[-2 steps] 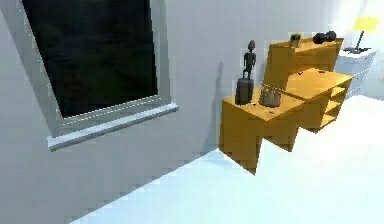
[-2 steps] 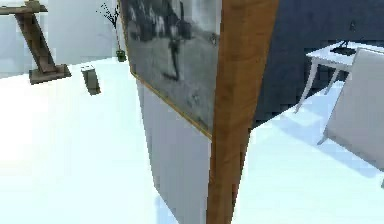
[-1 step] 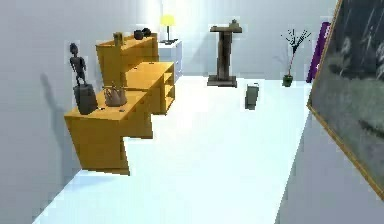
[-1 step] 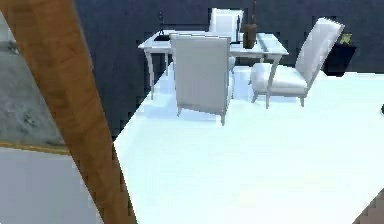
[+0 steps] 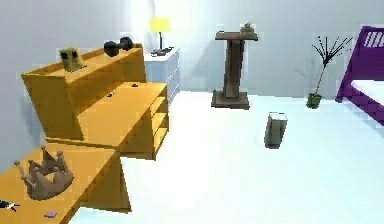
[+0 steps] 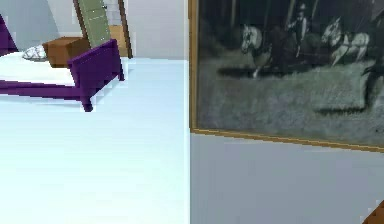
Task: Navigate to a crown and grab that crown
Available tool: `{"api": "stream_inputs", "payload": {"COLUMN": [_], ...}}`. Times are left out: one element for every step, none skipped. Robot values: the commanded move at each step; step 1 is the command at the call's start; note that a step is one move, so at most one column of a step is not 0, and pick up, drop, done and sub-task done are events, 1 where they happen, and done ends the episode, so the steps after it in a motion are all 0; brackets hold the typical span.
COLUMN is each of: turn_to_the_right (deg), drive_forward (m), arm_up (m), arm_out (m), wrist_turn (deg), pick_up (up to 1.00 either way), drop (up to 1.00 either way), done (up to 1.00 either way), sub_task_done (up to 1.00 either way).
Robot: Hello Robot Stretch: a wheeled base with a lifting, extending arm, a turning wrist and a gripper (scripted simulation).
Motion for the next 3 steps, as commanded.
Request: {"api": "stream_inputs", "payload": {"turn_to_the_right": [9.0, 3.0, 0.0], "drive_forward": [0.0, 0.0, 0.2], "arm_up": [0.0, 0.0, 0.0], "arm_out": [0.0, 0.0, 0.0], "wrist_turn": [0.0, 0.0, 0.0], "pick_up": [0.0, 0.0, 0.0], "drop": [0.0, 0.0, 0.0], "done": [0.0, 0.0, 0.0], "sub_task_done": [0.0, 0.0, 0.0]}}
